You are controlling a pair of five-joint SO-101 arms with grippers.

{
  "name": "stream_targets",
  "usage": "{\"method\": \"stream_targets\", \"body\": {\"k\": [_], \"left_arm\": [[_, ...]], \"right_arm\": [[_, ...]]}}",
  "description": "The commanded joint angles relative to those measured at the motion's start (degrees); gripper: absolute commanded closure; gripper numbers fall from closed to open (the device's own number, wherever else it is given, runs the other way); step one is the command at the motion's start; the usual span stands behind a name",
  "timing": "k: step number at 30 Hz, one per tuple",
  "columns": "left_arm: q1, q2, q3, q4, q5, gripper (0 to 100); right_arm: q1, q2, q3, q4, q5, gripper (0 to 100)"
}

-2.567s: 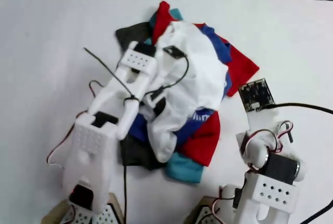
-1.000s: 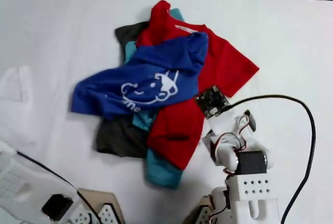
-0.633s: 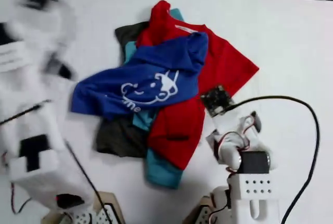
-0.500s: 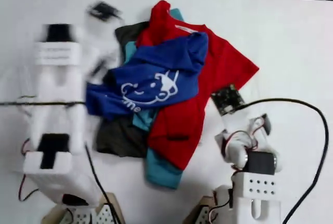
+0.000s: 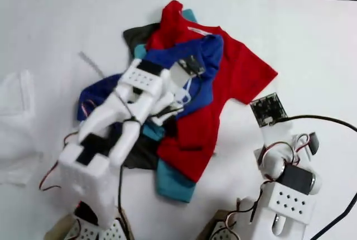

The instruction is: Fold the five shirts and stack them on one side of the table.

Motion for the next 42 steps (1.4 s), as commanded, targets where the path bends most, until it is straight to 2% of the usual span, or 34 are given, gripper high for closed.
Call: {"method": "stream_targets", "body": {"k": [1, 4, 6, 8, 13, 18, 26, 28, 35, 39, 42], "left_arm": [[-0.18, 9.58, -5.32, 5.01, 0.00, 69], [-2.02, 14.77, -12.35, 11.69, 0.09, 74], [-4.66, 15.56, -16.13, 14.51, 0.09, 84], [-8.09, 15.03, -19.12, 16.53, 1.14, 98], [-19.69, 10.90, -26.15, 23.30, 2.90, 98], [-34.81, 0.88, -35.12, 27.96, -1.14, 98], [-62.33, -16.97, -41.71, 26.64, -9.32, 98], [-68.84, -19.96, -42.68, 24.18, -10.46, 98], [-90.81, -23.12, -42.33, 12.04, -7.30, 98], [-96.00, -21.54, -38.37, 8.44, -1.93, 98], [-93.80, -20.48, -34.33, 10.55, -7.47, 96]], "right_arm": [[0.31, -0.57, -0.62, 0.40, 0.18, 59.4], [0.31, -0.57, -0.62, 0.40, 0.18, 59.4], [0.31, -0.57, -0.53, 0.40, 0.09, 59.4], [0.31, -0.57, -0.44, 0.40, 0.09, 59.4], [0.31, -0.57, -0.44, 0.40, 0.00, 59.4], [0.22, -0.57, -0.35, 0.04, 0.00, 59.4], [-7.16, -0.22, -0.35, 0.04, -0.26, 59.4], [-10.07, -0.22, -0.35, 0.04, -2.99, 59.4], [-19.91, -0.22, -0.35, -0.04, -8.88, 59.4], [-21.49, -0.22, -0.35, -0.04, -8.88, 59.4], [-21.41, -0.22, -0.35, -0.04, -8.88, 59.4]]}}
